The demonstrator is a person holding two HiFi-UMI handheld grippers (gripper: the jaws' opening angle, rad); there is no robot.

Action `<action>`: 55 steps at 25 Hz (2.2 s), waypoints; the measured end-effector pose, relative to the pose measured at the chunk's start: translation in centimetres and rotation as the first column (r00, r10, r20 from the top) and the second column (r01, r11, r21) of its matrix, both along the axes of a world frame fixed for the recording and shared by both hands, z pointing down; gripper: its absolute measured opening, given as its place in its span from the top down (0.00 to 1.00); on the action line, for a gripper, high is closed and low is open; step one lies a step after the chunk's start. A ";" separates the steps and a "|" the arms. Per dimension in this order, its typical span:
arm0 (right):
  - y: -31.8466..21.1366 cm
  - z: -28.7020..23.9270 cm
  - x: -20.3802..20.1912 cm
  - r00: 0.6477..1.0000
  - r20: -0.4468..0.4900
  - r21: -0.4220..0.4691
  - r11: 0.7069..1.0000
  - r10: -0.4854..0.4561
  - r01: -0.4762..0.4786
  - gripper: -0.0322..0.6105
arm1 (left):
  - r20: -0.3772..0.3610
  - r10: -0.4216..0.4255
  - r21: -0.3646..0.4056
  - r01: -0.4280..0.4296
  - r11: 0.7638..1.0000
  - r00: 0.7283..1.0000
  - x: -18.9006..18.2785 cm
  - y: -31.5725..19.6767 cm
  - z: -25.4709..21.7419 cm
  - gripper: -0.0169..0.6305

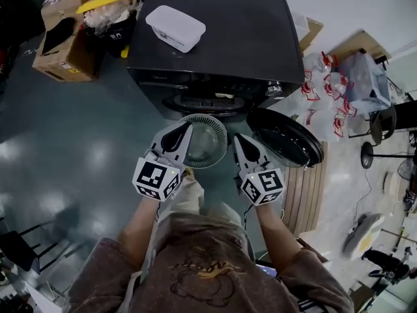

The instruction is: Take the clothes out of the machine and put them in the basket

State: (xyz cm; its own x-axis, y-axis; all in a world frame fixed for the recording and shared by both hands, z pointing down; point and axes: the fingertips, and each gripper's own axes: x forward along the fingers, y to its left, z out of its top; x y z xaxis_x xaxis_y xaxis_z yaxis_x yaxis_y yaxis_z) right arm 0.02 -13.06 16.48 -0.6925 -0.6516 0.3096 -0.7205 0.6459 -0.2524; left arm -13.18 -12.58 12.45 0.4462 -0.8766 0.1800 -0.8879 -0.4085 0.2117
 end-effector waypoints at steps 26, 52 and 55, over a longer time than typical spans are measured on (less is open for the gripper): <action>-8.8 29.9 0.0 0.999 0.033 0.129 0.991 -0.033 0.029 0.95 | 0.000 0.028 0.109 -0.028 0.994 1.000 1.4 -8.7 31.1 0.96; -4.7 33.6 4.1 0.993 0.099 0.227 0.973 -0.063 0.039 0.95 | 0.012 0.022 0.210 -0.024 0.977 1.000 6.5 -6.8 33.4 0.87; -4.3 33.7 4.6 0.993 0.100 0.226 0.974 -0.056 0.032 0.95 | 0.022 0.034 0.210 -0.038 0.977 0.999 7.0 -7.1 33.7 0.78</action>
